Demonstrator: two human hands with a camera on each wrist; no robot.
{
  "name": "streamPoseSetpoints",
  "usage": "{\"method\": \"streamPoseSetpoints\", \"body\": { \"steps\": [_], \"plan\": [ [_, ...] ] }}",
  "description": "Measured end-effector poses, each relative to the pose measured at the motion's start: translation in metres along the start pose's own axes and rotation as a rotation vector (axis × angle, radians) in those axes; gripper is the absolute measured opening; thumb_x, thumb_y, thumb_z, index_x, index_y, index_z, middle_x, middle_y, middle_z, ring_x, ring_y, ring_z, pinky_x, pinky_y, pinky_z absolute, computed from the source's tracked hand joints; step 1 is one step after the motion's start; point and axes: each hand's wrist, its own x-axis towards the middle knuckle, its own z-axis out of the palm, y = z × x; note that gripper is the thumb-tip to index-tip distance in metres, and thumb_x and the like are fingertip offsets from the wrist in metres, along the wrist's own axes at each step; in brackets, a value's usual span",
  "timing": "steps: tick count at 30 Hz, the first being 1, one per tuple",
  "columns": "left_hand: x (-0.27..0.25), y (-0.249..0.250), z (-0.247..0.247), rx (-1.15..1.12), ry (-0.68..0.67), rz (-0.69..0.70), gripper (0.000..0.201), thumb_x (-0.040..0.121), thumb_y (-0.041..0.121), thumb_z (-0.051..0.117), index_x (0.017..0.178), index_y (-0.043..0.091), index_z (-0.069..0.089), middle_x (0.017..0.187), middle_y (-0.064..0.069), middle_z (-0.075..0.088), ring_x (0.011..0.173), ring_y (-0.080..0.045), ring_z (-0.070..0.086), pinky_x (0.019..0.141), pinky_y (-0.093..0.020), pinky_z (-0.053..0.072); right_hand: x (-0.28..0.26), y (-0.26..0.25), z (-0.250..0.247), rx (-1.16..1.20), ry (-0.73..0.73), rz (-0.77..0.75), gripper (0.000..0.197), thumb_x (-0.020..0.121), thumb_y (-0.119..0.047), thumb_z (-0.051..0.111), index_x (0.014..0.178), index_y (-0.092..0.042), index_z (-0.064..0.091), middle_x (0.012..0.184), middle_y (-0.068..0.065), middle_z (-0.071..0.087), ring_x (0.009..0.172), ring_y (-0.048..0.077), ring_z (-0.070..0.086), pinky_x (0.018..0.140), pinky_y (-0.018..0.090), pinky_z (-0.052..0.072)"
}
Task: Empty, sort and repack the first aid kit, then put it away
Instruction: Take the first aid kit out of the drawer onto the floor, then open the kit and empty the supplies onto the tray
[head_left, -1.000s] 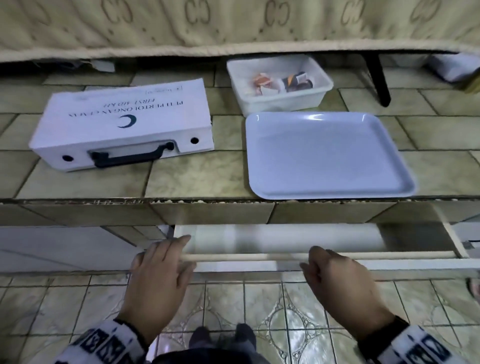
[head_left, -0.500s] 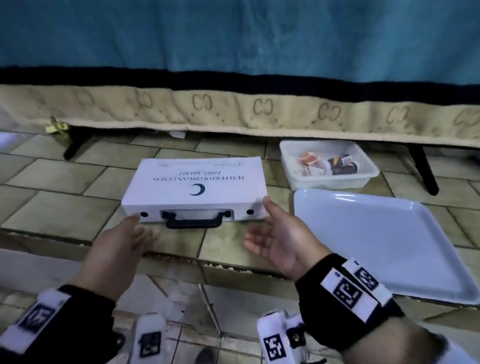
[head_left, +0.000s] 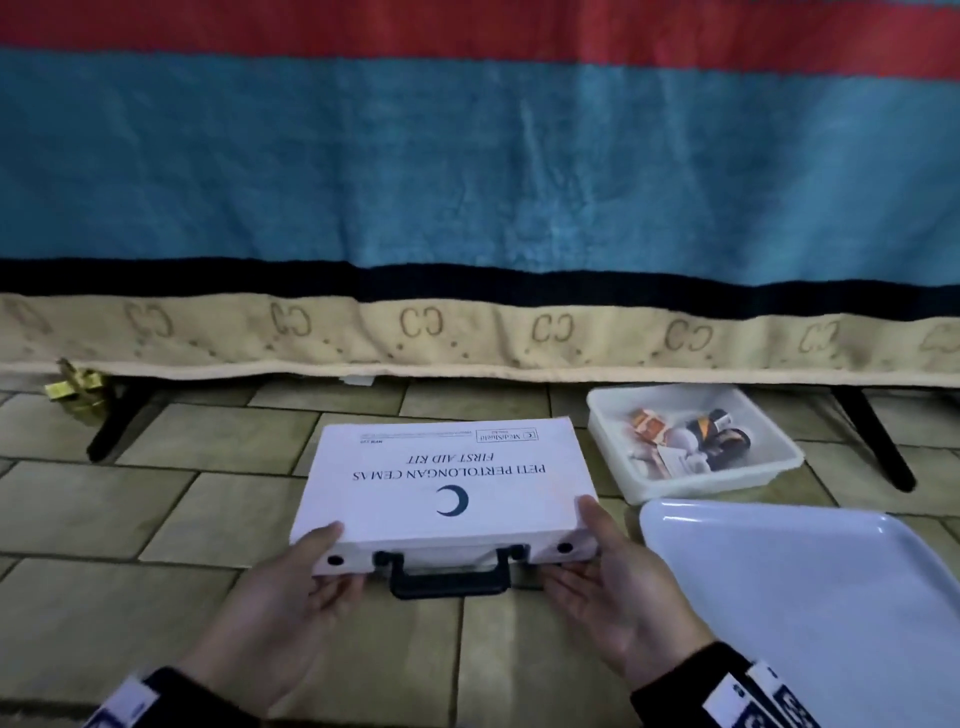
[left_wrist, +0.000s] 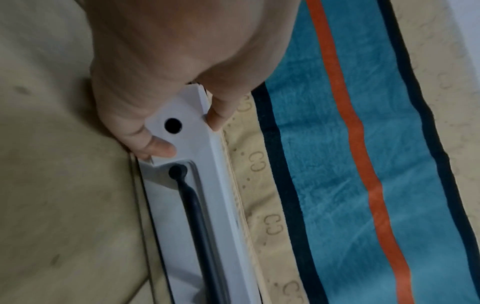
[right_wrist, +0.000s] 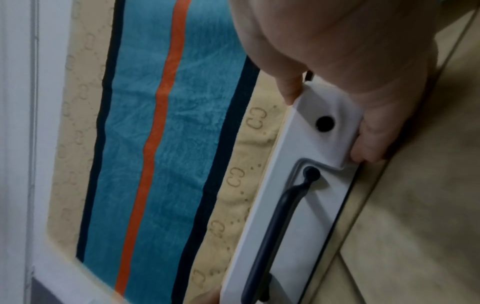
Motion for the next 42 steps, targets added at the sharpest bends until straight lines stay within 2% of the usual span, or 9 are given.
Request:
{"method": "streamPoseSetpoints", "body": {
  "steps": [9,15,18,21,24,28,31,37,42],
  "plan": [
    [0.031,0.019,0.017,0.117,-0.061,-0.005,0.021,0.086,0.015,0.064,0.09,-0.004,0.057,0.108,-0.022,0.058,0.092,-0.026,0.059,0.089,-0.032,0.049,-0.002,-0.018,0.009,0.108,0.141,-0.094,0.022,0.081,-0.02,0.071,0.086,0.001,0.065,0.085,0.017,0.059,0.063,0.036,0.062,0.046,0.026,0.057],
    [0.024,0.033,0.024,0.062,-0.072,0.13,0.022,0.096,0.015,0.043,0.08,0.005,0.054,0.09,-0.014,0.058,0.064,-0.016,0.068,0.043,-0.016,0.052,-0.006,-0.048,0.007,-0.108,0.124,-0.325,0.037,0.08,-0.021,0.072,0.098,0.009,0.059,0.081,0.015,0.055,0.064,0.022,0.06,0.051,0.032,0.056],
    [0.016,0.053,0.042,0.014,-0.07,0.262,0.023,0.095,0.015,0.047,0.081,-0.002,0.053,0.077,-0.017,0.066,0.055,-0.007,0.069,0.049,-0.014,0.054,-0.008,-0.078,0.011,-0.228,0.08,-0.54,0.021,0.082,-0.007,0.067,0.075,-0.005,0.047,0.071,0.009,0.042,0.064,0.019,0.053,0.052,0.029,0.055],
    [0.018,0.071,0.07,0.025,-0.172,0.404,0.023,0.095,0.017,0.046,0.093,0.0,0.061,0.083,-0.007,0.076,0.079,-0.006,0.072,0.064,-0.018,0.057,-0.004,-0.113,0.016,-0.343,-0.04,-0.75,0.027,0.082,0.007,0.062,0.07,-0.013,0.049,0.073,0.005,0.057,0.064,0.012,0.059,0.063,0.027,0.051],
    [0.021,0.083,0.1,0.033,-0.177,0.552,0.031,0.095,0.02,0.049,0.117,0.001,0.058,0.115,-0.007,0.069,0.105,-0.009,0.066,0.077,-0.016,0.055,0.01,-0.143,0.013,-0.657,-0.102,-0.9,0.023,0.087,0.0,0.059,0.087,-0.022,0.062,0.097,-0.008,0.067,0.083,0.017,0.063,0.076,0.026,0.045],
    [0.017,0.083,0.142,0.145,-0.228,0.688,0.056,0.089,0.018,0.056,0.141,0.008,0.037,0.139,-0.002,0.05,0.118,-0.006,0.055,0.101,-0.025,0.043,0.028,-0.163,-0.001,-1.075,-0.111,-0.987,0.031,0.091,-0.013,0.057,0.099,-0.043,0.058,0.121,-0.027,0.054,0.109,-0.001,0.055,0.092,0.022,0.044],
    [0.007,0.07,0.17,0.345,-0.314,0.659,0.085,0.076,0.023,0.062,0.149,0.02,0.018,0.151,0.002,0.032,0.129,-0.004,0.039,0.112,-0.032,0.03,0.029,-0.167,-0.015,-1.44,-0.012,-0.985,0.031,0.091,-0.025,0.057,0.118,-0.04,0.055,0.114,-0.022,0.055,0.09,-0.002,0.056,0.084,0.016,0.044],
    [0.008,0.054,0.177,0.605,-0.291,0.619,0.068,0.085,0.019,0.063,0.144,0.03,0.032,0.126,0.018,0.051,0.096,0.015,0.048,0.095,-0.02,0.037,0.029,-0.14,-0.034,-1.909,0.059,-0.702,0.051,0.072,-0.056,0.063,0.117,-0.032,0.056,0.116,-0.006,0.063,0.109,0.015,0.058,0.082,0.025,0.043],
    [-0.003,0.031,0.179,1.005,-0.392,0.754,0.022,0.084,0.015,0.065,0.095,0.033,0.064,0.09,0.015,0.066,0.085,0.003,0.062,0.077,-0.017,0.049,0.03,-0.129,-0.037,-2.025,0.091,-0.834,0.038,0.081,-0.051,0.05,0.106,-0.023,0.056,0.109,0.002,0.059,0.102,0.023,0.06,0.077,0.03,0.046]
  ]
}}
